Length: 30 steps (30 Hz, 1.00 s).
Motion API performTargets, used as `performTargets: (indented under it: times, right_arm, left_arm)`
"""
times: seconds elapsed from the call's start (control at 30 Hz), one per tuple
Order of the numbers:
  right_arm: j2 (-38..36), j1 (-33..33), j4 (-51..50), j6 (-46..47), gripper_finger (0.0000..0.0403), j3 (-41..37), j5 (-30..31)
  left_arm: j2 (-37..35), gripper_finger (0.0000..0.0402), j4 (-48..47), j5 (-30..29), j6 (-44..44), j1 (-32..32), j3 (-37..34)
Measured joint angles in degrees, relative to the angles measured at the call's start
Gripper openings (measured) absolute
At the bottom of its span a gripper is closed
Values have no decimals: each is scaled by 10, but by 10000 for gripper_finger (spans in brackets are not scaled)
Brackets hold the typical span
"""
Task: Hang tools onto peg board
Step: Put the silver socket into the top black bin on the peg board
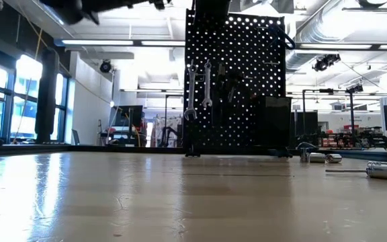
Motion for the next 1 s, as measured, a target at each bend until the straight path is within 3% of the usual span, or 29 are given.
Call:
performTargets:
  times: [0.13, 0.53, 0.77, 1.0]
  right_arm:
    - [4, 5, -19, 39, 46, 0, 27]
    - [5, 19, -20, 136, 46, 0, 12]
    - [5, 19, 39, 161, 46, 0, -40]
    - [11, 19, 64, 188, 46, 0, -47]
  left_arm:
    - [-2, 101, -21, -115, 134, -44, 13]
    - [-3, 101, 91, -312, 375, -134, 13]
    - [-3, 104, 123, -345, 565, -181, 13]
    - [-3, 138, 152, -344, 652, -188, 13]
